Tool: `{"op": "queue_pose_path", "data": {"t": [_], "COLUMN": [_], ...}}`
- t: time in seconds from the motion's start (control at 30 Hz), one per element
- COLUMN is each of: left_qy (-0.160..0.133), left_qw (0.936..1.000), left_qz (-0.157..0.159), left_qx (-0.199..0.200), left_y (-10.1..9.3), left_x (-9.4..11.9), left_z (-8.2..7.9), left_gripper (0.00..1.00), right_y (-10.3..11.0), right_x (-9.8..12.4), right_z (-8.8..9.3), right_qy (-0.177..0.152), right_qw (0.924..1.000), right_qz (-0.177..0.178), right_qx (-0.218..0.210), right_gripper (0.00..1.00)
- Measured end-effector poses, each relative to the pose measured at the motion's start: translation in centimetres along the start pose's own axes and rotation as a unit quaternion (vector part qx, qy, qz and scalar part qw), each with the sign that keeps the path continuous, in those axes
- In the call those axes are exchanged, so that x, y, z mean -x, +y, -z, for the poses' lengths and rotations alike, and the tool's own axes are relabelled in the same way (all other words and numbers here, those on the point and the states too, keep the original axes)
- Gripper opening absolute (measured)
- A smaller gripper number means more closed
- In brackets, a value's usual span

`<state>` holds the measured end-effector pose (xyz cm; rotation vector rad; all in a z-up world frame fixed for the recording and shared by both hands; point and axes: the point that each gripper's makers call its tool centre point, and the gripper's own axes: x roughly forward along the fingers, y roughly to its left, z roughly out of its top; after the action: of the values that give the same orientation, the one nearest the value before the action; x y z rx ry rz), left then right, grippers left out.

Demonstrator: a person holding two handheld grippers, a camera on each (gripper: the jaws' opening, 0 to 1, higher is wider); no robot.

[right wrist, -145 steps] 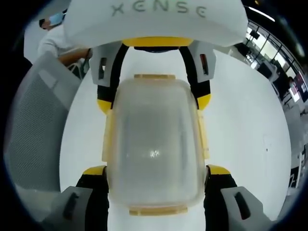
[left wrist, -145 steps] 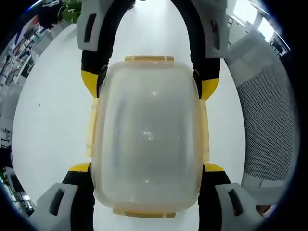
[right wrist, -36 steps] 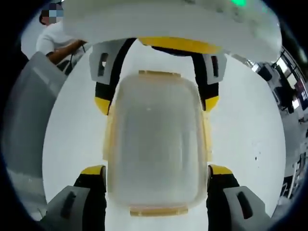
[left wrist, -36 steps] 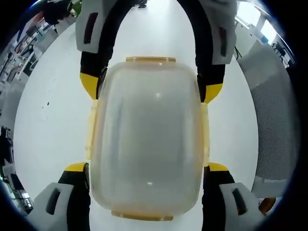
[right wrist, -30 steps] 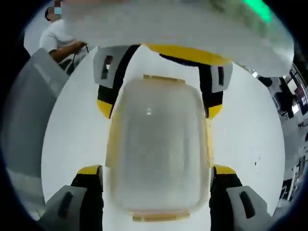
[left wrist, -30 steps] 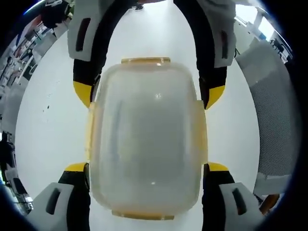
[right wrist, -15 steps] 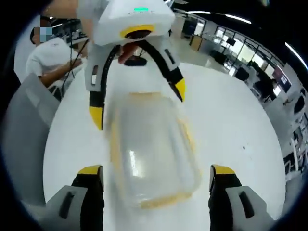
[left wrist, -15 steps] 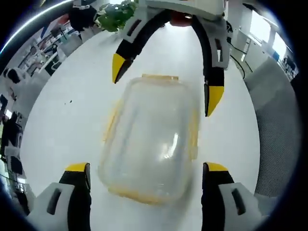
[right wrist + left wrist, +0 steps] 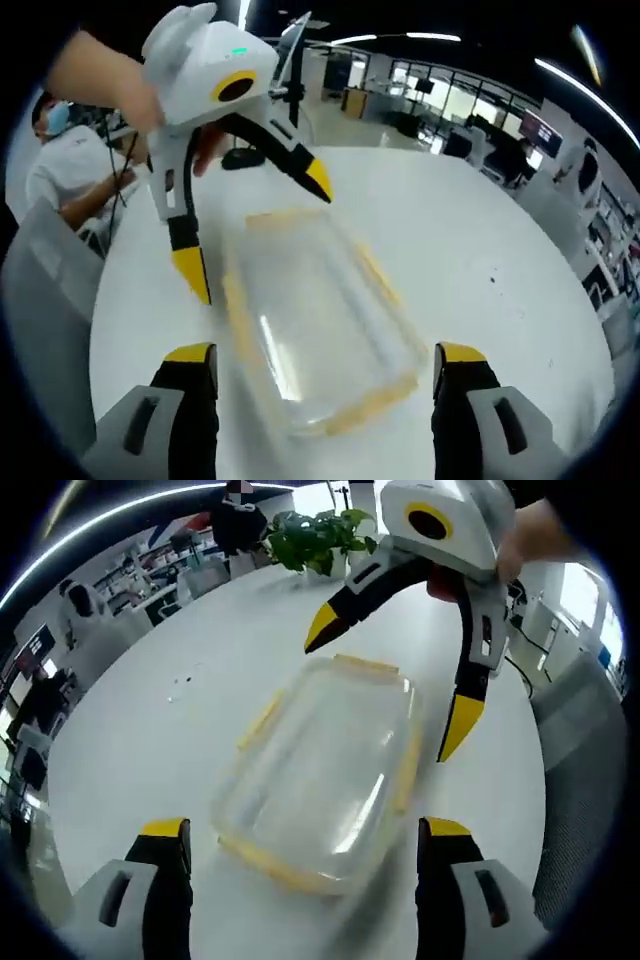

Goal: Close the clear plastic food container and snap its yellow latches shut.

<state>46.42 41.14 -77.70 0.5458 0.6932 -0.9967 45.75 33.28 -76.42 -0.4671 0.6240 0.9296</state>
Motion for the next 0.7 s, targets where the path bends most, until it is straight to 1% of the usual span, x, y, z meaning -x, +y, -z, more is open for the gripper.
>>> {"op": "queue_pose_path", "data": {"t": [0.03, 0.07, 0.1, 0.23, 0.33, 0.5, 0.6, 0.67, 0.7], "left_qy": [-0.006, -0.005, -0.012, -0.034, -0.051, -0.081, -0.090, -0.101, -0.112], "left_qw": [1.0000, 1.0000, 0.9999, 0.9991, 0.9977, 0.9947, 0.9936, 0.9918, 0.9900], "left_qz": [0.000, -0.002, -0.007, -0.013, -0.019, -0.026, -0.029, -0.031, -0.033], "left_qx": [0.008, 0.008, 0.007, 0.023, 0.039, 0.058, 0.062, 0.072, 0.078], "left_y": [0.0, 0.0, 0.0, -0.2, -0.1, 0.0, 0.1, 0.1, 0.1], "left_x": [0.0, 0.0, 0.0, -0.1, -0.2, 0.2, 0.3, 0.6, 0.8], "left_z": [0.1, 0.3, 0.3, 0.1, -0.1, -0.6, -0.5, -0.6, -0.8], "left_gripper": [0.95, 0.95, 0.95, 0.95, 0.95, 0.95, 0.95, 0.94, 0.94], "right_y": [-0.2, -0.2, -0.4, -0.5, -0.3, 0.0, -0.3, -0.4, -0.3], "right_x": [0.0, 0.0, 0.0, -0.1, -0.3, -0.3, 0.0, 0.4, 0.5], "right_z": [0.0, -0.1, -0.3, -0.4, -0.2, -0.4, -0.9, -1.2, -1.2], "right_qy": [-0.005, -0.012, -0.023, -0.046, -0.049, -0.069, -0.089, -0.101, -0.105], "right_qw": [0.9999, 0.9996, 0.9990, 0.9963, 0.9960, 0.9934, 0.9894, 0.9875, 0.9864], "right_qz": [0.004, 0.005, 0.010, 0.018, 0.021, 0.023, 0.035, 0.044, 0.045], "right_qx": [-0.009, -0.023, -0.037, -0.071, -0.071, -0.088, -0.109, -0.113, -0.118], "right_gripper": [0.90, 0.90, 0.90, 0.91, 0.91, 0.91, 0.92, 0.92, 0.92]}}
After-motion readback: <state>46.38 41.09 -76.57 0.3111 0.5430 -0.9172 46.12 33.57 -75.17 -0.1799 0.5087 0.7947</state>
